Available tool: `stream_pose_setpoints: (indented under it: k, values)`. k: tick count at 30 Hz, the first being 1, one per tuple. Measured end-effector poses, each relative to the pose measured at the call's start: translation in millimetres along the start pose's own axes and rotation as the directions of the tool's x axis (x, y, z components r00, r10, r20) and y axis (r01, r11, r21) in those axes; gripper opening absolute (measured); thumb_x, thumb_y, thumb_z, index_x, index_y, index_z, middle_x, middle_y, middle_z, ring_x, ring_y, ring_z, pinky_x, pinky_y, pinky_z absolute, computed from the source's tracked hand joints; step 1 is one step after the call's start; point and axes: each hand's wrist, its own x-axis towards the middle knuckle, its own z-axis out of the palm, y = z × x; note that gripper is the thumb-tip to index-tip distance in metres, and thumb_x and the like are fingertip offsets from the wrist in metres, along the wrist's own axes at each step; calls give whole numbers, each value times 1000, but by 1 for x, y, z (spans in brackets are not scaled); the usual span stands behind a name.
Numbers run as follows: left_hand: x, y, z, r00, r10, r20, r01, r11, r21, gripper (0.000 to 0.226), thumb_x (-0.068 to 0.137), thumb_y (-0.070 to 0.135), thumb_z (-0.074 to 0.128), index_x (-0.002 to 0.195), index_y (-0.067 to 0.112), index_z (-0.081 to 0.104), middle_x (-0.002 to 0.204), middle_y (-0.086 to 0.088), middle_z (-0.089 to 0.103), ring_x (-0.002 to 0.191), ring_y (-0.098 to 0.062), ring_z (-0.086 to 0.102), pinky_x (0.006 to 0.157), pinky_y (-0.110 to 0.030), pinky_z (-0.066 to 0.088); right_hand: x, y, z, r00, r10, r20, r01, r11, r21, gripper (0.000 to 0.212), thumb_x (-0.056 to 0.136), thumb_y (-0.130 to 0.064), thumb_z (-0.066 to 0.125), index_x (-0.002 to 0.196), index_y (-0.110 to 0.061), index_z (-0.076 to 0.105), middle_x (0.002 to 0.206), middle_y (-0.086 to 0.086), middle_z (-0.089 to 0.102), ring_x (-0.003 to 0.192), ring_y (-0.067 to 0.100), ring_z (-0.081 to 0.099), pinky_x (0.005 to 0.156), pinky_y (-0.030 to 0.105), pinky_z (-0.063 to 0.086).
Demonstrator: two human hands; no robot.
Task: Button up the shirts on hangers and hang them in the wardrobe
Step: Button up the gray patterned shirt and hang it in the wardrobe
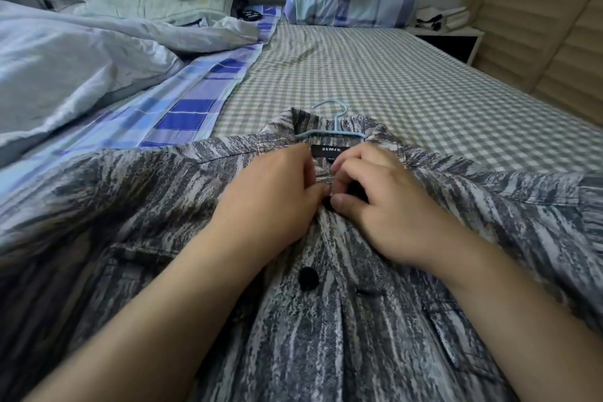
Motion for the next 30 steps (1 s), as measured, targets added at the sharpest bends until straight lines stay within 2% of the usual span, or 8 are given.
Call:
stream_pose_setpoints:
  k: [5, 9, 14, 17, 19, 22, 27, 30]
  values:
    - [9, -11, 14, 991, -10, 135, -9, 990, 139, 31, 89, 42, 69, 72, 24, 52, 77, 5, 60, 81, -24, 60, 71, -36, 49, 5, 8, 12, 1000, 6, -22, -7, 998, -60, 4, 101, -27, 58, 97, -27, 59, 103, -16, 53, 106, 9, 41, 89, 30, 35]
    - [18, -19, 20, 941, -106, 321, 111, 994, 5, 34, 89, 44, 72, 74, 22, 52, 70, 4, 58, 68, -18, 53, 59, -31, 37, 6, 8, 16, 990, 123, -68, -127, 990, -66, 23, 89, -25, 74, 96, -29, 53, 99, -19, 50, 103, 8, 45, 88, 28, 38]
    - [-9, 9, -35, 857, -136, 497, 172, 985, -27, 35, 89, 42, 76, 115, 21, 65, 108, 2, 68, 102, -21, 64, 84, -30, 48, -10, -19, -1, 976, 207, -72, -217, 961, -172, 16, 93, -21, 69, 106, -24, 60, 116, -7, 55, 119, 17, 47, 95, 29, 39]
    - [-81, 19, -48, 919, -106, 380, 138, 989, -57, 56, 93, 49, 67, 143, 30, 51, 142, 0, 51, 130, -23, 48, 113, -37, 38, -46, -57, -27, 945, 277, -175, -285, 958, -21, 15, 98, -29, 63, 111, -23, 64, 126, -6, 49, 124, 14, 40, 102, 31, 35]
    - [-140, 17, -31, 966, -93, 242, 81, 995, 59, 71, 95, 56, 57, 156, 28, 32, 158, 0, 31, 146, -25, 27, 122, -39, 23, -88, -83, -31, 949, 308, -69, -299, 947, 117, 25, 99, -41, 58, 117, -24, 63, 120, -11, 52, 115, 8, 48, 97, 27, 41]
    - [-164, 14, -5, 974, -132, 183, 101, 981, 168, 85, 95, 66, 46, 161, 25, 10, 166, -2, 14, 152, -26, 16, 125, -42, 16, -136, -100, -7, 920, 373, 118, -357, 924, -138, 56, 98, -50, 57, 146, -27, 44, 139, -9, 44, 131, 14, 39, 113, 35, 37]
    - [-165, 9, -13, 987, -86, 135, 96, 993, -71, 69, 88, 63, 63, 147, 35, 39, 161, 4, 26, 149, -21, 24, 121, -46, 29, -141, -106, 3, 880, 460, -120, -464, 886, -10, 47, 96, -28, 59, 142, -24, 49, 140, -9, 47, 133, 14, 41, 112, 35, 40]
    - [-168, 10, -13, 987, -140, 83, 152, 977, -151, 44, 97, 48, 59, 140, 40, 51, 157, 6, 34, 146, -18, 30, 119, -44, 30, -142, -106, 6, 888, 438, -140, -452, 888, -85, 40, 96, -45, 56, 130, -24, 57, 129, -11, 51, 126, 13, 41, 107, 34, 41]
